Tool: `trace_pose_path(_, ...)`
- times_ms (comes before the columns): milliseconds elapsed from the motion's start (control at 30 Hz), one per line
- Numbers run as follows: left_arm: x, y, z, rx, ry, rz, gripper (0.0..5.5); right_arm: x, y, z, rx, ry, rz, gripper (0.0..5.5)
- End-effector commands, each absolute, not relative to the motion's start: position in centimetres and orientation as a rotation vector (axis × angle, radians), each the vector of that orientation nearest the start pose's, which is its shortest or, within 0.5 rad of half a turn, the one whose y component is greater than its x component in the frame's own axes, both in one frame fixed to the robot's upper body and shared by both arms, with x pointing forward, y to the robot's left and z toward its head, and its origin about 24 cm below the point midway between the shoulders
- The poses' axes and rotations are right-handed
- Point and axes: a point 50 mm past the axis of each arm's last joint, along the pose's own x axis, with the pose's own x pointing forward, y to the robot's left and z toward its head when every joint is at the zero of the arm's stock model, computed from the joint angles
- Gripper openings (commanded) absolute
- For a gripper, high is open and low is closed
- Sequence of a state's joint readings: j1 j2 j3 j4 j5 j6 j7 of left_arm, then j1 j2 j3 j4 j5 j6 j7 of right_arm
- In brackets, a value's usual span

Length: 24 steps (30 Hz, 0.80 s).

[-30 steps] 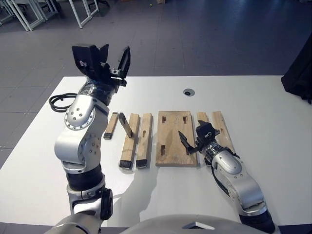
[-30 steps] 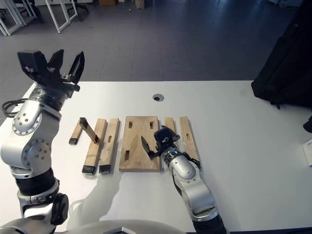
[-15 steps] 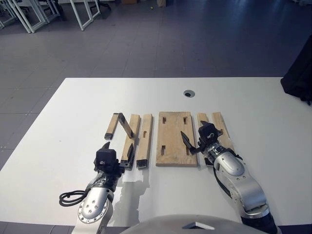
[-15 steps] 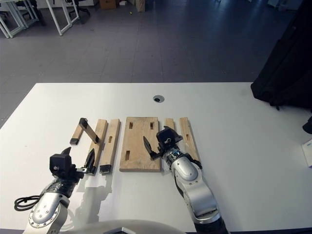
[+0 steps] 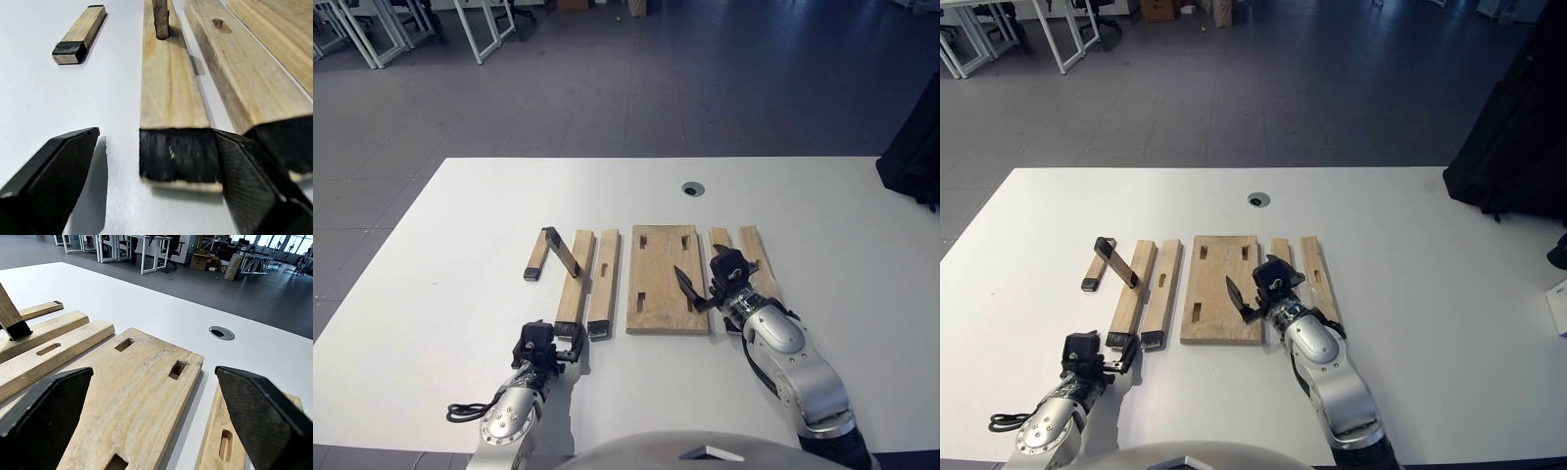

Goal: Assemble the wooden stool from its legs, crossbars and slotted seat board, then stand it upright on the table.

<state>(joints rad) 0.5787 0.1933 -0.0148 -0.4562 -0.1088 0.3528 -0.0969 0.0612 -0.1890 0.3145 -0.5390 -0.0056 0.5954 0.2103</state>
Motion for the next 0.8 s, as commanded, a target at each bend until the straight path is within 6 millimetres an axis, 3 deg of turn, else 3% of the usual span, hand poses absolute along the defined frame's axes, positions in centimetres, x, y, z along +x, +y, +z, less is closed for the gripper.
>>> trace_pose_path(33,13.4,18.9,-1.3,0.016,0.585,-0.025,3.42,21.9,-9.5,8.5,-0.184,0.166,0.509,4.6)
trace_pose_path(300,12.9,18.5,-2.5,-0.008,0.625,-0.034,2.1,22.4,-9.8,8.8,-0.175,0.158,0.486,4.6)
trace_pose_path(433,13.6,18.7,-2.6,-0.022,0.584,-0.017,2.04,23.3,-10.1,9.3,-0.168,0.147,0.465,4.6)
trace_pose_path(500,16.4,18.9,0.8,-0.068,0.36,-0.011,2.04,23.9,-10.5,9.8,-0.127,0.142,0.456,4.6)
trace_pose_path(567,20.4,19.2,7.2,-0.129,0.066,-0.038,2.04,24.6,-10.8,11.2,-0.039,0.128,0.502,4.79)
trace_pose_path(633,22.6,18.2,12.0,-0.231,-0.099,-0.191,2.04,25.6,-10.9,12.7,0.061,0.14,0.56,5.16)
trace_pose_path(700,23.7,16.9,14.7,-0.425,-0.135,-0.415,2.04,26.9,-10.9,14.9,0.291,0.15,0.647,5.17)
trace_pose_path(800,23.6,15.3,16.6,-0.729,-0.092,-0.781,2.04,27.6,-10.4,18.5,0.634,0.149,0.941,5.17)
